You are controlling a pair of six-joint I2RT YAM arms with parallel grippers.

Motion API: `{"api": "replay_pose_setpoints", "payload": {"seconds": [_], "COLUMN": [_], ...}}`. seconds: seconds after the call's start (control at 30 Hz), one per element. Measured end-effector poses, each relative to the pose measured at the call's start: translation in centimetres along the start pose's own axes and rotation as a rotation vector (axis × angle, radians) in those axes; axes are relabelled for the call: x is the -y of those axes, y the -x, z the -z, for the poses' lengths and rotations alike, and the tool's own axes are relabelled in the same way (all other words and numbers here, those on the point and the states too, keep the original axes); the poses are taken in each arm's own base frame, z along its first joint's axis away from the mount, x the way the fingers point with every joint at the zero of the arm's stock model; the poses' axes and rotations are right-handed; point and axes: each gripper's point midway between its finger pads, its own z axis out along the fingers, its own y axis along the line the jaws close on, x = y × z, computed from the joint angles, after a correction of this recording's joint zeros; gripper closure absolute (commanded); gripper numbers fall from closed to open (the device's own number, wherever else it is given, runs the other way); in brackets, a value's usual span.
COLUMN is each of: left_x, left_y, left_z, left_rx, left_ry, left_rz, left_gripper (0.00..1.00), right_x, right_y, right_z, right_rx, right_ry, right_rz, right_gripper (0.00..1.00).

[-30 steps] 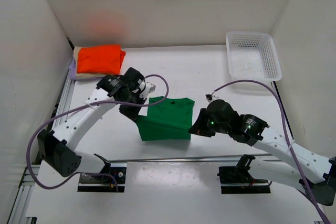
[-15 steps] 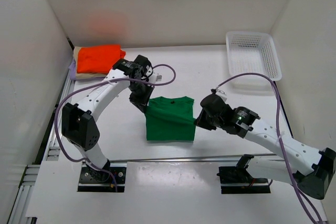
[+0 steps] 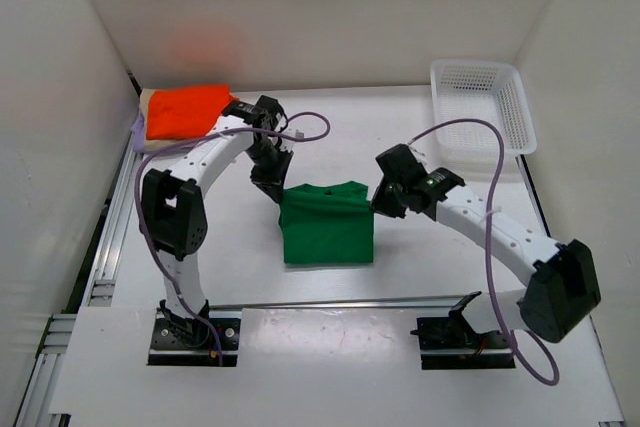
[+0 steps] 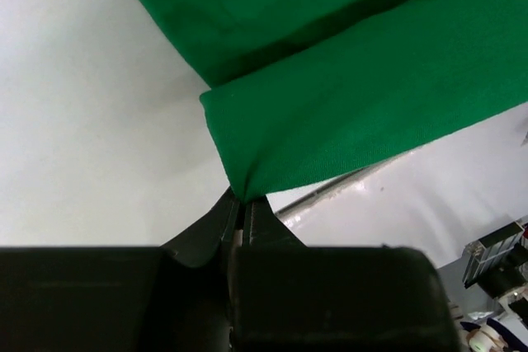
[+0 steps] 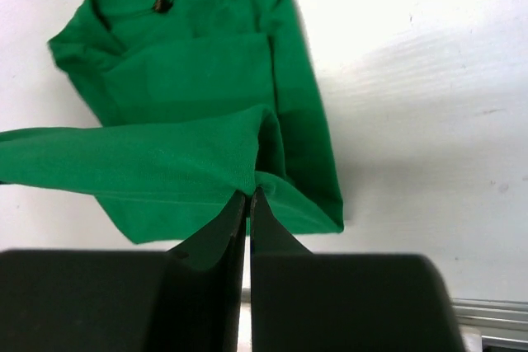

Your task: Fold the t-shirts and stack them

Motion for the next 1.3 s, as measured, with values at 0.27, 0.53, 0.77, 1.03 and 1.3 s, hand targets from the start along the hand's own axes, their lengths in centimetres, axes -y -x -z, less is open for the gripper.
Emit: {"api": "replay_pose_setpoints", "payload": {"seconds": [0.27, 0.53, 0.77, 1.03, 1.3], "left_x": [-1.8, -6.5, -11.8, -10.0, -9.2], "left_y": [2.1, 5.1, 9.1, 7.3, 5.9], "left_z": [-2.1, -3.7, -2.6, -2.6, -7.1], "left_rx": [0.015, 0.076, 0.210, 0.228, 0.095], "left_ry": [0.004, 0.083, 0.180, 0.088, -0.019], "left_rz": [0.026, 0.077, 0.129, 0.123, 0.152], "left_gripper": [0.87, 0.53, 0.42, 0.40, 0.47], "right_x": [-0.4, 0.3, 0.1, -3.5, -4.8], "right_y": [3.1, 5.8, 9.4, 7.4, 6.7], "right_z": [-3.3, -8.8, -10.1, -9.6, -15.2], "right_rx": [-0.010, -0.055, -0.002, -0.038, -0.166], "right_ry": [-0.049, -0.146, -0.144, 0.038, 0.081], "right_rz": [-0.028, -0.035, 0.024, 0.214, 0.262], "right_gripper": [0.96, 0.53, 0.58, 0.49, 0.49]}}
